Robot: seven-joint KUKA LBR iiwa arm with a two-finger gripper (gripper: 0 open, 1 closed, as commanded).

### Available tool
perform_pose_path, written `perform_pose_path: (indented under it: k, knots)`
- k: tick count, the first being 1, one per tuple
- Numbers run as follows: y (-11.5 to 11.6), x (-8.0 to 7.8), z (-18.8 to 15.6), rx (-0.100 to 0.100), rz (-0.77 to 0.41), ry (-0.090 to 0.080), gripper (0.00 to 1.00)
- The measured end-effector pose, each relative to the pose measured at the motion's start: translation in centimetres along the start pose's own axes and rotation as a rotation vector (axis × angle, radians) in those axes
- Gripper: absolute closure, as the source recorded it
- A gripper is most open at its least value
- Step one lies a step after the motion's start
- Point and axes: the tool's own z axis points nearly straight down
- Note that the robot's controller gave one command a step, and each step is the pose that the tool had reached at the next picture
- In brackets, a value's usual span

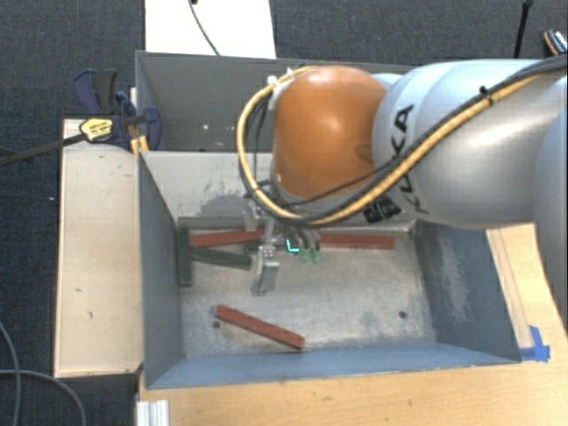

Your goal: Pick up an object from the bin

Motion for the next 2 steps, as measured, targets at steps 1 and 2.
perform_pose_path:
  k: [1,2]
  knots:
    - [-4.1,1.3,15.6,0.0,0.058,0.001,0.0]
    - [-4.3,5.2,12.2,0.0,0.168,-0.002,0.0]
